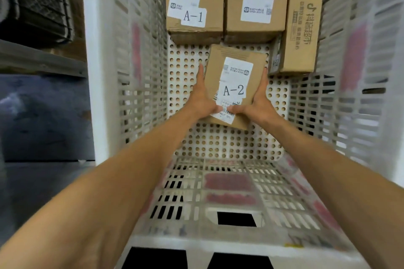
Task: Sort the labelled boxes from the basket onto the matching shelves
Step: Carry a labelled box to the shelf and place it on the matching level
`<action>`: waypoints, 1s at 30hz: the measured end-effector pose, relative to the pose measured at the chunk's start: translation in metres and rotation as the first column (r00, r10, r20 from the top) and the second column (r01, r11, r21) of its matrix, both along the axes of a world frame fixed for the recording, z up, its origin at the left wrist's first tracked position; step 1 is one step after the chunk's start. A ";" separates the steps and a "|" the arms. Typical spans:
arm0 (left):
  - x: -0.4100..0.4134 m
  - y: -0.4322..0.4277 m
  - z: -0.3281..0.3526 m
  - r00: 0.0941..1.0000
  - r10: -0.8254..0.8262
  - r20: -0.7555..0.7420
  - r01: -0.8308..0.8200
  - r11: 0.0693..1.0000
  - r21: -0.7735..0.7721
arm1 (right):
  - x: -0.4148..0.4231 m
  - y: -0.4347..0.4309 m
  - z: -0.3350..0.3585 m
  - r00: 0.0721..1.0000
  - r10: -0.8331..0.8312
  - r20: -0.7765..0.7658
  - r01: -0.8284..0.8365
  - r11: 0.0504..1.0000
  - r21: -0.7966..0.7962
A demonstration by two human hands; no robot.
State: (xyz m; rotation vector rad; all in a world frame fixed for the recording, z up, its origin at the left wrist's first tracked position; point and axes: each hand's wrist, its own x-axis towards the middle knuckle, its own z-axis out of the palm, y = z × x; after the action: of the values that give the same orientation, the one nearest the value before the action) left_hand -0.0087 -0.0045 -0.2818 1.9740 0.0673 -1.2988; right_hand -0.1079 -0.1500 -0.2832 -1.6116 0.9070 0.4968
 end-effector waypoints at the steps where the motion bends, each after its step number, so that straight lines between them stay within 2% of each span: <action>1: 0.002 0.002 -0.001 1.000 0.010 -0.017 -0.011 1.000 -0.023 | 0.000 0.003 -0.003 1.000 -0.014 0.019 0.014 1.000 0.001; 5: 0.006 0.012 -0.005 0.999 0.002 -0.048 -0.007 0.994 -0.106 | 0.004 0.009 -0.006 0.998 -0.033 0.052 0.035 0.999 -0.039; 9: 0.008 0.015 -0.010 0.987 0.066 -0.147 -0.086 0.988 -0.128 | 0.003 0.007 -0.007 0.995 -0.007 0.100 0.006 1.000 0.011; 14: -0.002 0.024 0.011 0.992 0.066 -0.108 -0.082 0.986 -0.144 | -0.002 0.011 0.012 0.988 0.027 0.154 -0.035 0.998 0.048; 19: 0.001 0.032 0.082 0.998 0.052 -0.033 -0.059 0.973 -0.222 | 0.002 0.015 0.079 0.967 0.050 0.251 -0.058 0.998 0.023; 25: 0.001 0.047 0.202 0.972 0.089 0.218 -0.019 0.953 -0.303 | 0.015 0.024 0.188 0.916 0.153 0.371 -0.138 0.988 -0.066; 30: -0.003 0.058 0.282 0.943 0.079 0.322 0.043 0.934 -0.355 | 0.007 0.031 0.271 0.868 0.169 0.466 -0.120 0.984 -0.133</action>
State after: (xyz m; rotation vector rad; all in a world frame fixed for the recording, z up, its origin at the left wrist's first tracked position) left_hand -0.0119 0.0536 0.0000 1.8364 -0.2964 -0.8735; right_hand -0.1006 -0.1188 -0.0120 -1.7943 0.4443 0.1383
